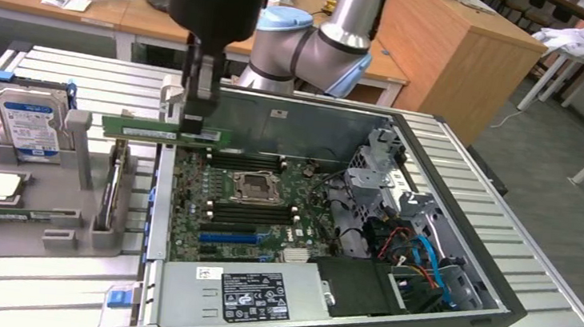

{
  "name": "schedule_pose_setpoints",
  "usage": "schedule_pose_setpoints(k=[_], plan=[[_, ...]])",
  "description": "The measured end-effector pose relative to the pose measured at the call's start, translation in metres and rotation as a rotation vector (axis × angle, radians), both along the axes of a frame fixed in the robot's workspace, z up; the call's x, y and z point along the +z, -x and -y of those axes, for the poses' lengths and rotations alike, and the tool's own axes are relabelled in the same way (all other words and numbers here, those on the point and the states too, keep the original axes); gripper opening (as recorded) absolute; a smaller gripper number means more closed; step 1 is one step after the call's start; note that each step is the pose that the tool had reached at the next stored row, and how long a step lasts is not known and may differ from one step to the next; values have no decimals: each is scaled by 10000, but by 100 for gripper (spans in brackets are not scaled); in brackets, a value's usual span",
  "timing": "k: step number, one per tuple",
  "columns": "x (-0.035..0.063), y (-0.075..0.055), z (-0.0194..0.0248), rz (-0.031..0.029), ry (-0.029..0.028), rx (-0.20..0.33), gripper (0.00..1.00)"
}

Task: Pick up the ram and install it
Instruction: 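Pick up the ram and move it above insertion slot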

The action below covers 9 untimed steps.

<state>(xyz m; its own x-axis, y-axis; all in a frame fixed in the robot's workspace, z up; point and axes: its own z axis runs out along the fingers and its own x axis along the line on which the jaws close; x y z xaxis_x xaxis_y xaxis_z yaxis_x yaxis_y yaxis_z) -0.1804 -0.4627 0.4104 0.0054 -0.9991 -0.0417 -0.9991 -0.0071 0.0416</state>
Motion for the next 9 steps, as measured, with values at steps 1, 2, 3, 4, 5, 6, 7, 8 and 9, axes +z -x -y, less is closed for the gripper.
schedule_pose_setpoints(k=[1,2,3,4,5,6,7,8,9], plan=[[0,-27,0,0,0,1,12],[0,-55,0,0,1,2,12],[0,-81,0,0,0,4,12],[0,-107,0,0,-1,6,12],[0,-134,0,0,1,8,12],[0,-159,0,0,1,8,12],[0,-184,0,0,0,9,12],[0,-208,0,0,0,10,12],[0,-235,0,0,1,11,12]])
